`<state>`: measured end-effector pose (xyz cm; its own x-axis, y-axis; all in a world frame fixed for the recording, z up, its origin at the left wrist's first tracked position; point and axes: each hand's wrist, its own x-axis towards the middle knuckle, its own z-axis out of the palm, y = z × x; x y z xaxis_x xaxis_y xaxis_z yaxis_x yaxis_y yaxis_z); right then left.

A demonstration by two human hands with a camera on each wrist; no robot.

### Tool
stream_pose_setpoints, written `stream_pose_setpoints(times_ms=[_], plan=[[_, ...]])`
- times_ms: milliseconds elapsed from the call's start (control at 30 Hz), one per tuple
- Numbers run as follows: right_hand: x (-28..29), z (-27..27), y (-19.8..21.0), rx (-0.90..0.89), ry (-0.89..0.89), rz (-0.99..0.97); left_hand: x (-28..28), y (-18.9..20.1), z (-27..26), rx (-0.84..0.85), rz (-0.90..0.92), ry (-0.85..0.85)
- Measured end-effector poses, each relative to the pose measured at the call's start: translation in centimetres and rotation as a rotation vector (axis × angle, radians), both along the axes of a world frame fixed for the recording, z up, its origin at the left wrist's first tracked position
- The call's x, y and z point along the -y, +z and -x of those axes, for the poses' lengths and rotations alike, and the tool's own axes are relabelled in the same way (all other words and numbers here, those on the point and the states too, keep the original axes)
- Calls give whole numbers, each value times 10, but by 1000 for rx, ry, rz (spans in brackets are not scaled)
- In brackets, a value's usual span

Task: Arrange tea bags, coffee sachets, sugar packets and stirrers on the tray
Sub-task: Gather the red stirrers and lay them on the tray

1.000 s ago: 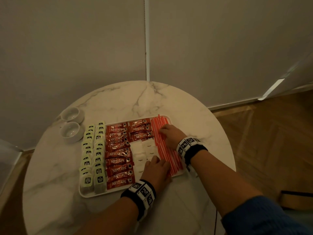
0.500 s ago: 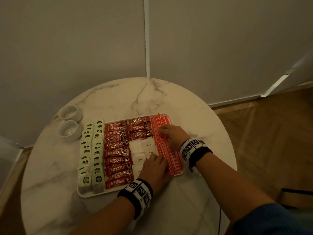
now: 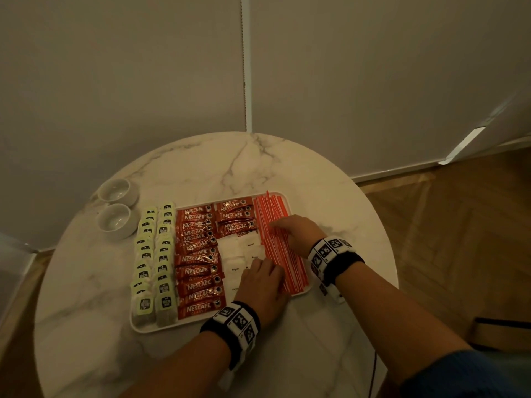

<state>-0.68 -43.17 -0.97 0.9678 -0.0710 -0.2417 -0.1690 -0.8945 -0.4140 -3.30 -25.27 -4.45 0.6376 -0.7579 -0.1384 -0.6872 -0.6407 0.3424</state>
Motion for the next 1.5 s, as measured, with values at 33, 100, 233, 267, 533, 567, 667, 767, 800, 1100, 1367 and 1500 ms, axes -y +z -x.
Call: stream_pose_setpoints(times_ms=[33, 100, 233, 267, 533, 567, 667, 767, 800, 1100, 1367, 1500], plan=[[0, 2, 0, 22, -5, -9, 0, 2, 1, 10, -1, 0], [1, 6, -1, 45, -3, -3, -2, 7, 1, 8, -10, 1], [3, 16, -7, 60, 41, 44, -3, 9, 1, -6, -34, -6], [3, 18, -9, 52, 42, 42, -3, 9, 1, -8, -36, -5], [18, 41, -5, 220, -535, -277, -28, 32, -21, -126, 240, 264], [21, 46, -5, 183, -607, -275, -41, 36, -31, -133, 350, 359], [20, 60, -11, -27, -650, -181, -96, 38, -67, -184, 536, 744], [7, 72, -18, -156, -652, -110, -159, 27, -100, -245, 449, 1008], [1, 76, -20, -175, -657, -95, -176, 23, -105, -261, 385, 1042], [-33, 87, -23, -113, -780, -117, -216, 10, -102, -354, 60, 997], [-30, 71, -23, -87, -802, -103, -203, 13, -117, -345, 183, 1019], [-23, 51, -23, -81, -802, -89, -193, 16, -133, -342, 210, 1031]])
